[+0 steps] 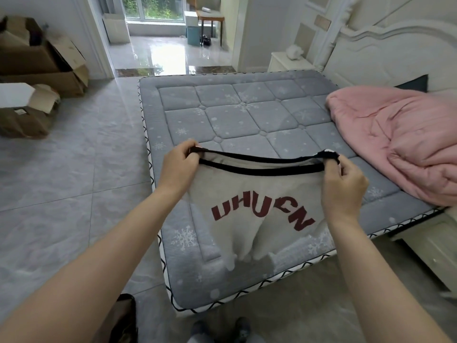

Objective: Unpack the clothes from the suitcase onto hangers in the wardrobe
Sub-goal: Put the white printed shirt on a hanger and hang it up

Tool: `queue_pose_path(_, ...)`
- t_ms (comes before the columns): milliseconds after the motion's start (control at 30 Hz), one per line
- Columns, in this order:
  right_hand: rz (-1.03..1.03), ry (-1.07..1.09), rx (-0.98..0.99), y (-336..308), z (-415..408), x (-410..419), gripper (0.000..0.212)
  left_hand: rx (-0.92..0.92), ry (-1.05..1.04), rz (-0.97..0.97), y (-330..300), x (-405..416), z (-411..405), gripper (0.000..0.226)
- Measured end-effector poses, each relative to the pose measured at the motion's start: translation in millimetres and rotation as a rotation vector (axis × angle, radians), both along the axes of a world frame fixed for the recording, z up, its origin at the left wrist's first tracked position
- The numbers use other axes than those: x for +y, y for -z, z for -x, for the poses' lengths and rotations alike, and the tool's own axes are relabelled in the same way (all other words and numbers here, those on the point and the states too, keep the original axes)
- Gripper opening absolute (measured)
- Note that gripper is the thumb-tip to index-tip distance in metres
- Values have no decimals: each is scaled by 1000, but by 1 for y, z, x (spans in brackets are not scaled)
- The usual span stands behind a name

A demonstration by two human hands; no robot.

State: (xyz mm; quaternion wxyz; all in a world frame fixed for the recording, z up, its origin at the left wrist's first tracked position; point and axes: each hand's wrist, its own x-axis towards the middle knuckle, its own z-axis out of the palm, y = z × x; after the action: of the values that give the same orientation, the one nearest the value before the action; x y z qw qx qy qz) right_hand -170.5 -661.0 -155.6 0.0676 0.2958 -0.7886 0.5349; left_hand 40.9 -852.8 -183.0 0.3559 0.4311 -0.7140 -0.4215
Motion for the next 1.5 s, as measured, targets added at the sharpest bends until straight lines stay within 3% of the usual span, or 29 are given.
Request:
queue_pose_path(233, 61, 40, -25, -21, 12, -1, 38, -92, -8, 358, -52, 2, -13, 14)
queue_pose_path(333, 72, 58, -14, -20, 18, -4, 37, -106, -26, 415, -59, 0, -9, 15)
queue_pose_path(700, -275, 184, -208, 92, 69, -10, 39, -375, 85, 200, 29, -22, 46, 9)
queue_pose_path(900, -454, 83, -475, 172, 125, -18, 33, -690, 118, -252, 100, -27, 107, 14)
queue_pose_path(967, -473, -1, -575, 196, 145, -24, 25, -589, 84, -427, 125, -23, 132, 19)
queue_pose_path(1067, -603, -119, -682, 230, 175, -32, 10, -287, -61, -679, 157, -18, 169, 33)
queue_pose_path(1200, -833, -296, -777, 268, 212, -50, 14, 20, -261, -926, 189, -16, 214, 37)
queue_pose_path(1367, -894, -465, -1029, 307, 253, -94, 24, 101, -341, -1013, 223, -24, 258, 31)
queue_pose_path(1500, -984, -487, -862, 340, 282, -135, 37, 135, -502, -1029, 245, -33, 280, 20)
